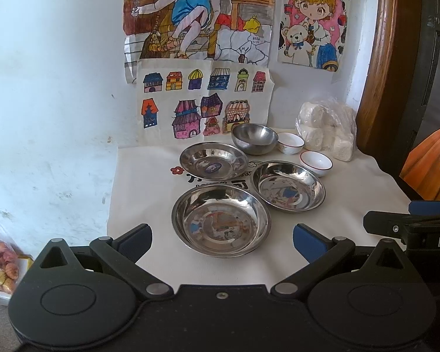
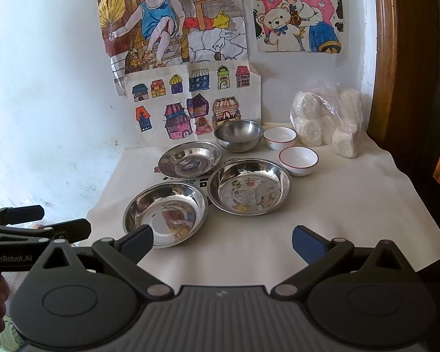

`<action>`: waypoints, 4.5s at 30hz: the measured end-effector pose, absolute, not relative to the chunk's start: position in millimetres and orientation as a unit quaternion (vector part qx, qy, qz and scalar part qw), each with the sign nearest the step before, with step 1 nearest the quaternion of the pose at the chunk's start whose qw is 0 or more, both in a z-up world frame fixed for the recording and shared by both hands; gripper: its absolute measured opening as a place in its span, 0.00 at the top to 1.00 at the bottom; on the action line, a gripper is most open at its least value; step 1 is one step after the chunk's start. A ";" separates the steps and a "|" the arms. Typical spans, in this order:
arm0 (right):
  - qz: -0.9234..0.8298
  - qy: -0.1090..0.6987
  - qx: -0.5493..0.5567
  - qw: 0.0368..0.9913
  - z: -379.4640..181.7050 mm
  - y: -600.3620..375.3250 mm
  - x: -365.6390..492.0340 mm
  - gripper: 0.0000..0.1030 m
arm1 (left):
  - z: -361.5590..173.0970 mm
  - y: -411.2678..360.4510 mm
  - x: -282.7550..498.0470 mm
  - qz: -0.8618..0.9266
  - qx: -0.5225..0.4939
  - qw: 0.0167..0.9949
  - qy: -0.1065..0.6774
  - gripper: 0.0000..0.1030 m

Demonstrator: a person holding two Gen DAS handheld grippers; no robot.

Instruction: Organize plates and bowls

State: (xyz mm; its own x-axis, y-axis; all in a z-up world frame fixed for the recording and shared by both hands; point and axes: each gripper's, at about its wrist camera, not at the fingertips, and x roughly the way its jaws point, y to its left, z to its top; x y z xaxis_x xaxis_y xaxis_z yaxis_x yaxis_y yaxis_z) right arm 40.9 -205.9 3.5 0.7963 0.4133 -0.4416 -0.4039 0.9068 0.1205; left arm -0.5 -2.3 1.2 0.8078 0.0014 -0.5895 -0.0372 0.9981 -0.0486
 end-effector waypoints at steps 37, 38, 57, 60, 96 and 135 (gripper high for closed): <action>0.216 0.246 0.016 0.945 -0.3 -213.0 49.1 0.00 | -8.4 -12.5 6.6 0.007 -0.033 0.946 0.322 0.01; 0.217 0.247 0.016 0.944 -0.2 -212.9 49.4 0.00 | -8.8 -12.9 6.8 0.008 -0.033 0.946 0.323 0.01; 0.241 0.273 0.019 0.931 -4.8 -219.0 86.4 0.00 | -17.0 -22.6 35.8 0.029 -0.034 0.929 0.367 0.01; 0.248 0.278 0.018 0.928 -5.1 -220.1 100.4 0.00 | -23.2 -25.3 47.1 0.040 -0.035 0.920 0.388 0.01; 0.428 0.447 -0.006 0.786 -41.5 -155.4 240.2 0.00 | -76.4 48.2 175.6 0.147 -0.096 0.803 0.570 0.01; 0.309 0.504 0.031 0.806 -74.4 -102.7 257.4 0.83 | -120.2 103.6 226.0 0.000 -0.147 0.785 0.603 0.89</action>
State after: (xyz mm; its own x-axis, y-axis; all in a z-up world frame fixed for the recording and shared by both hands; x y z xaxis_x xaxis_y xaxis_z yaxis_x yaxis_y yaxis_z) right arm 257.4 -102.7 -74.4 0.3008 0.5288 -0.7936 -0.4662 0.8075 0.3614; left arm 226.0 103.6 -120.2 0.2740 -0.1758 -0.9455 -0.1773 0.9571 -0.2293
